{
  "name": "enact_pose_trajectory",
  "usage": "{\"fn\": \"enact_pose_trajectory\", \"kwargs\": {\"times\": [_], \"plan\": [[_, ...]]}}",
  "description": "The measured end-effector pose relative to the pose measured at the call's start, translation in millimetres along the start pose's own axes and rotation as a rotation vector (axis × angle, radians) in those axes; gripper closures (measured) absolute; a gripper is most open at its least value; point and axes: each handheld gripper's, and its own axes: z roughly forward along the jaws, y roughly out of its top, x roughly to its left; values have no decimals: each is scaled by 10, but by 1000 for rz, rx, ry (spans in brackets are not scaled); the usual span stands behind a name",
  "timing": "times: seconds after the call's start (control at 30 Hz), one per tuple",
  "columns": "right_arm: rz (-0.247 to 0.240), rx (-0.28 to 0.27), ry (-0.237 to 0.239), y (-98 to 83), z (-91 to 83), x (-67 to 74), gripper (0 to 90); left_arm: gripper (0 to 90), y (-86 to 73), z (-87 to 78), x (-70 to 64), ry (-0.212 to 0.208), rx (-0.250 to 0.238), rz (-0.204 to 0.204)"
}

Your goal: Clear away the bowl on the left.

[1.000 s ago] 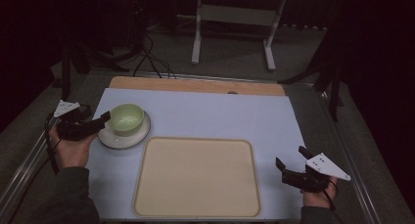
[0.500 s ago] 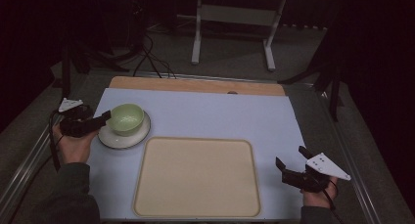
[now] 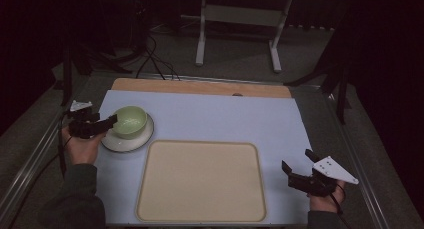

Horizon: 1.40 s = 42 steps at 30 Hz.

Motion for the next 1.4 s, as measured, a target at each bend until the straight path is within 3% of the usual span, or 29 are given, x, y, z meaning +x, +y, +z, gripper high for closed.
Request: {"fn": "enact_pose_trajectory", "kwargs": {"times": [0.3,0.43,0.67,0.73,0.8,1.07,1.27,1.4], "plan": [[-2,2,0,0,2,2,95,380,-39,162,-19,48,72,-10],[0,0,1,0,-1,0,95,430,-55,239,-7,29,110,-49],[0,0,2,0,-1,0,95,565,-88,355,-13,41,195,-93],[1,-1,1,0,-1,-1,95,594,-101,379,-1,42,219,-117],[2,0,2,0,-2,-2,95,624,-120,396,19,15,226,-155],[2,-1,5,1,-1,-1,95,718,-154,428,60,31,291,-194],[0,1,6,2,2,1,95,751,-181,433,140,-26,313,-293],[1,1,7,2,0,0,95,787,-178,423,158,-53,329,-313]]}}
